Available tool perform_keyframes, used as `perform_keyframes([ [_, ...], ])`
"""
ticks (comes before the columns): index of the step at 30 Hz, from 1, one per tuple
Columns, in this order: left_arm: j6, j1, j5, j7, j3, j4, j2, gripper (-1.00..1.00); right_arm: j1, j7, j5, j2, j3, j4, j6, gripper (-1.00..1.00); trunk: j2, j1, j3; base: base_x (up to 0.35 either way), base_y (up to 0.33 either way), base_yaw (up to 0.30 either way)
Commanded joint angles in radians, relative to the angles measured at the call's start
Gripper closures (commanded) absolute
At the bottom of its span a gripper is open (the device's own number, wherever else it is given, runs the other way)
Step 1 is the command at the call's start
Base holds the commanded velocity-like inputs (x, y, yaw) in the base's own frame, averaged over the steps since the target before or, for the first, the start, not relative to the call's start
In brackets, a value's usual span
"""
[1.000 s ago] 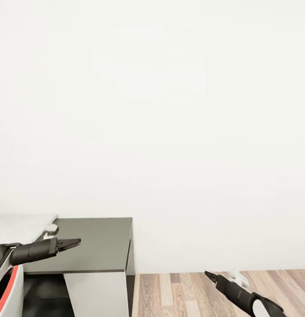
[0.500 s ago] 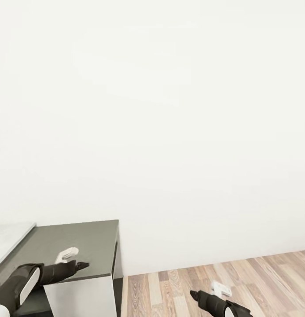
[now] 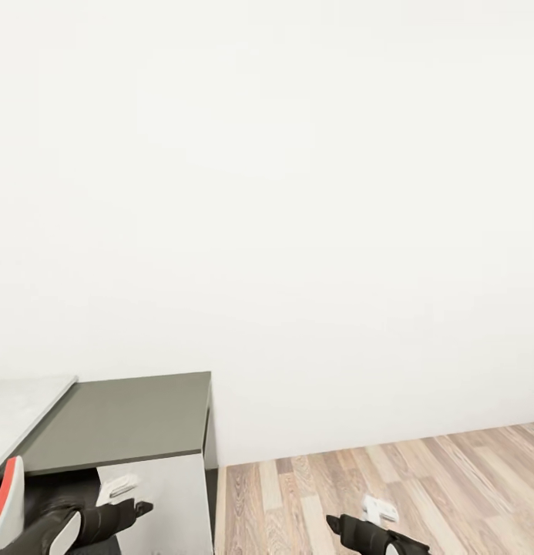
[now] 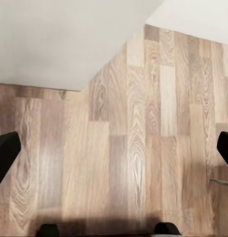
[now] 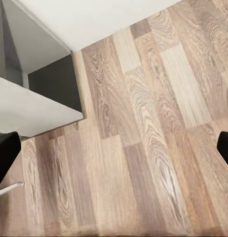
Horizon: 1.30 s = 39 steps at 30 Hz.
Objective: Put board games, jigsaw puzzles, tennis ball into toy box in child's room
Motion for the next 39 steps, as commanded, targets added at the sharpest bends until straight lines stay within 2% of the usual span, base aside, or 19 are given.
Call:
perform_keyframes([
  [1, 0.006, 0.0, 0.006, 0.021, 0.004, 0.012, -0.006, -1.0, 0.0, 0.002, -0.004, 0.0, 0.005, 0.01, 0.006, -1.0, -0.001, 0.0, -0.001, -0.328, 0.0, 0.0],
  [6, -0.033, 0.001, 0.007, 0.057, 0.004, 0.061, -0.026, -1.0, 0.0, 0.001, -0.001, 0.001, 0.02, 0.077, 0.01, -1.0, -0.001, 0.0, -0.001, -0.279, 0.0, 0.0],
  [13, -0.114, 0.002, 0.006, 0.084, 0.002, 0.149, -0.042, -1.0, 0.0, -0.003, -0.002, 0.0, 0.03, 0.106, 0.026, -1.0, -0.001, 0.0, -0.001, -0.065, 0.0, 0.0],
  [17, -0.126, 0.006, 0.005, 0.174, 0.002, 0.196, -0.044, -1.0, 0.0, -0.041, -0.001, 0.002, 0.036, 0.129, 0.029, -1.0, -0.001, 0.0, -0.001, -0.009, 0.0, 0.0],
  [19, -0.128, 0.015, 0.005, 0.218, 0.001, 0.21, -0.046, -1.0, 0.0, -0.079, 0.002, 0.003, 0.056, 0.143, 0.029, -1.0, -0.001, 0.0, -0.001, -0.003, 0.0, 0.0],
  [21, -0.13, 0.034, 0.005, 0.247, 0.001, 0.218, -0.055, -1.0, 0.0, -0.125, 0.004, 0.006, 0.094, 0.168, 0.026, -1.0, -0.001, 0.0, -0.001, -0.002, 0.0, 0.0],
  [22, -0.14, 0.061, 0.004, 0.262, 0.001, 0.222, -0.071, -1.0, 0.0, -0.165, 0.003, 0.009, 0.134, 0.209, 0.021, -1.0, -0.001, 0.0, -0.001, 0.0, 0.0, 0.0],
  [23, -0.148, 0.07, 0.004, 0.266, 0.001, 0.223, -0.075, -1.0, 0.0, -0.176, 0.003, 0.01, 0.145, 0.225, 0.019, -1.0, -0.001, 0.0, -0.001, 0.0, 0.0, 0.0],
  [26, -0.232, 0.127, -0.001, 0.277, 0.001, 0.225, -0.09, -1.0, 0.001, -0.211, 0.006, 0.021, 0.182, 0.341, -0.022, -1.0, -0.001, 0.0, -0.001, 0.0, 0.0, 0.0],
  [31, -0.296, 0.206, -0.016, 0.312, 0.001, 0.232, -0.099, -1.0, 0.001, -0.222, 0.011, 0.035, 0.197, 0.547, -0.168, -1.0, -0.001, 0.0, -0.001, 0.0, 0.0, 0.0],
  [33, -0.302, 0.22, -0.017, 0.325, 0.001, 0.232, -0.1, -1.0, 0.001, -0.223, 0.011, 0.036, 0.199, 0.595, -0.203, -1.0, -0.001, 0.0, -0.001, 0.0, 0.0, 0.0],
  [39, -0.316, 0.287, -0.017, 0.362, 0.001, 0.234, -0.102, -1.0, 0.001, -0.225, 0.023, 0.036, 0.199, 0.654, -0.237, -1.0, -0.001, 0.0, -0.004, 0.0, 0.0, 0.0],
])
